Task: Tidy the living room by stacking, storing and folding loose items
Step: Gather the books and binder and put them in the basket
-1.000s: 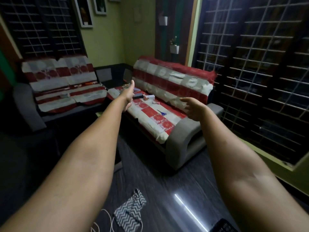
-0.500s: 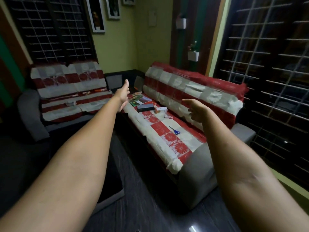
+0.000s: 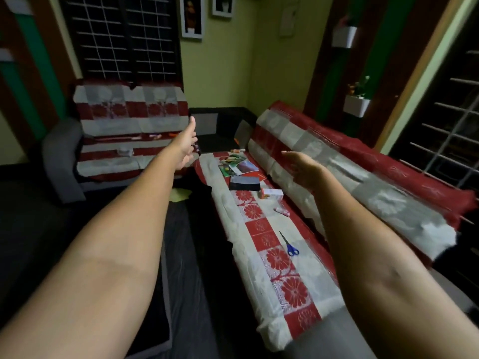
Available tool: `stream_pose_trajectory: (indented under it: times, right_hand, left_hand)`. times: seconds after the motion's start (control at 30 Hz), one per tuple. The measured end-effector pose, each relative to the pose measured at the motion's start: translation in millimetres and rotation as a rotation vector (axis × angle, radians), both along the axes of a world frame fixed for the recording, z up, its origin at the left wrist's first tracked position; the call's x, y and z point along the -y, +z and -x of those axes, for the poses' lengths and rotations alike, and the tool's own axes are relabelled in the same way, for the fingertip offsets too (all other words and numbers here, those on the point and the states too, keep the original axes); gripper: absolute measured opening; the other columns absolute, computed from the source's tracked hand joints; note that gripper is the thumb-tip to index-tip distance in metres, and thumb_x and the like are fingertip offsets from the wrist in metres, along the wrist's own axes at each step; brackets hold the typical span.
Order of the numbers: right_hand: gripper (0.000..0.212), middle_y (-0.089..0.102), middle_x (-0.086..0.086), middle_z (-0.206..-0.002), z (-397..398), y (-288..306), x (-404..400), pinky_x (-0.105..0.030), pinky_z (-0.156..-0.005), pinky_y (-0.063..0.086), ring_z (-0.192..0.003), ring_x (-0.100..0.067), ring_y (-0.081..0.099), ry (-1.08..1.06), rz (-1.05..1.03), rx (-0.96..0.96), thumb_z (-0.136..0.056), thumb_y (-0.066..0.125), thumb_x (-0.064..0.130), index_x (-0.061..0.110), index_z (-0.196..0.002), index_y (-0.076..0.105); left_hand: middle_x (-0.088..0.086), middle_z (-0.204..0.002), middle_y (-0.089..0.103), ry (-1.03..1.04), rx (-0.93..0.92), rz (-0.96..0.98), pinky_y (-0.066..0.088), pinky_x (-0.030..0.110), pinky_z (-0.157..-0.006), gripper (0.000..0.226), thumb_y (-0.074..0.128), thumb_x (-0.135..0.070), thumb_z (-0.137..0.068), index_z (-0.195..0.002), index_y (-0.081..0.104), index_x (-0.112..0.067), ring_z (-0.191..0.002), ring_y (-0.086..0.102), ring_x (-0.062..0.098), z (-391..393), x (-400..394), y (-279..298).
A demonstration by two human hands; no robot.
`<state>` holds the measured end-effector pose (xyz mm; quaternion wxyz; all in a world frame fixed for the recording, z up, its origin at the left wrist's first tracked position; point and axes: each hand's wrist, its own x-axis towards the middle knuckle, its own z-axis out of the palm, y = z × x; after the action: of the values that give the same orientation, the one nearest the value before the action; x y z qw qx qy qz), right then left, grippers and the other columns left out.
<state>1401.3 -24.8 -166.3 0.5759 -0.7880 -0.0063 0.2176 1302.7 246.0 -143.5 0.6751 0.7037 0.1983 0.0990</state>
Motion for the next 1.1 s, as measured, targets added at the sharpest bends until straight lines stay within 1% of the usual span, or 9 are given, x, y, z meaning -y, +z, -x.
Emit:
stream_pose_trajectory:
  times: [0.07,0.27,0.37,0.67,0.73,0.8,0.9,1.0,1.1]
  right_hand:
    - [0.020,0.038,0.006,-0.086,-42.0,-10.9,-19.5,-0.024,-0.065,0.032,-0.070,-0.008,0.035,0.032,-0.015,-0.002,-0.093,0.053,0.042,0.023,-0.095,0.049]
    - [0.055,0.042,0.001,-0.120,-163.8,-2.9,-83.7,-0.043,-0.105,0.031,-0.121,-0.025,0.039,-0.002,-0.013,0.036,-0.094,0.048,0.047,0.017,-0.139,0.042]
    - [0.053,0.041,-0.006,-0.134,-223.5,33.3,-125.1,-0.038,-0.102,0.030,-0.133,-0.029,0.035,-0.067,-0.063,0.091,-0.101,0.041,0.037,0.010,-0.146,0.031]
    - [0.067,0.024,-0.007,-0.156,-409.6,46.6,-225.9,-0.043,-0.112,0.025,-0.127,-0.027,0.042,-0.128,-0.112,0.081,-0.094,0.050,0.045,0.016,-0.149,0.026]
    - [0.045,0.049,0.002,-0.128,-456.5,43.1,-245.9,-0.040,-0.096,0.041,-0.111,-0.025,0.051,-0.131,-0.114,0.057,-0.092,0.053,0.048,0.022,-0.128,0.048]
    - [0.030,0.040,0.004,-0.085,-515.3,39.5,-270.5,-0.034,-0.066,0.041,-0.071,-0.016,0.042,-0.140,-0.074,0.063,-0.087,0.056,0.053,0.024,-0.092,0.049]
    - [0.054,0.046,-0.003,-0.101,-590.4,52.8,-309.6,-0.032,-0.088,0.044,-0.071,-0.016,0.039,-0.132,-0.057,0.103,-0.089,0.053,0.050,0.017,-0.132,0.047]
    - [0.062,0.044,-0.012,-0.137,-635.6,83.6,-351.0,-0.038,-0.107,0.036,-0.118,-0.029,0.047,-0.108,-0.117,0.137,-0.096,0.048,0.041,0.015,-0.150,0.028]
    - [0.068,0.011,-0.014,-0.159,-682.1,102.6,-385.6,-0.046,-0.118,0.018,-0.146,-0.033,0.013,-0.102,-0.139,0.173,-0.097,0.049,0.039,0.013,-0.151,0.019]
  left_hand:
    - [0.007,-0.159,0.016,-0.010,-0.006,-0.009,0.013,0.041,-0.119,0.080,0.019,-0.065,-0.095,-0.152,0.017,-0.010,-0.147,0.011,0.027,-41.5,-17.1,-7.0]
    - [0.009,-0.159,0.018,-0.059,0.006,-0.047,0.016,0.045,-0.119,0.082,0.022,-0.069,-0.092,-0.153,0.016,-0.015,-0.146,0.015,0.030,-174.9,-85.6,4.4]
    - [0.009,-0.158,0.020,-0.061,0.041,-0.057,0.018,0.044,-0.119,0.081,0.023,-0.069,-0.092,-0.153,0.016,-0.017,-0.146,0.016,0.029,-248.2,-129.2,39.7]
    - [0.007,-0.157,0.025,-0.078,0.127,-0.049,0.019,0.038,-0.116,0.053,0.031,-0.040,-0.102,-0.150,0.028,-0.019,-0.145,0.019,0.027,-440.3,-233.4,63.7]
    - [0.007,-0.156,0.027,-0.065,0.128,-0.045,0.019,0.038,-0.116,0.049,0.032,-0.035,-0.102,-0.148,0.031,-0.018,-0.145,0.020,0.026,-480.5,-257.7,55.1]
    - [0.007,-0.155,0.029,-0.043,0.130,-0.047,0.019,0.038,-0.117,0.048,0.034,-0.033,-0.101,-0.147,0.033,-0.018,-0.144,0.023,0.025,-525.8,-285.1,51.4]
    - [0.007,-0.153,0.033,-0.018,0.138,-0.059,0.020,0.038,-0.118,0.046,0.035,-0.030,-0.101,-0.145,0.035,-0.016,-0.130,0.044,0.022,-587.1,-323.1,62.1]
    - [0.007,-0.152,0.034,-0.008,0.149,-0.082,0.024,0.037,-0.117,0.046,0.037,-0.031,-0.100,-0.144,0.037,-0.017,-0.140,0.032,0.029,-644.6,-354.5,84.8]
    - [0.005,-0.154,0.031,-0.003,0.168,-0.084,0.027,0.035,-0.114,0.048,0.038,-0.034,-0.100,-0.146,0.035,-0.019,-0.142,0.027,0.024,-699.2,-383.5,102.5]
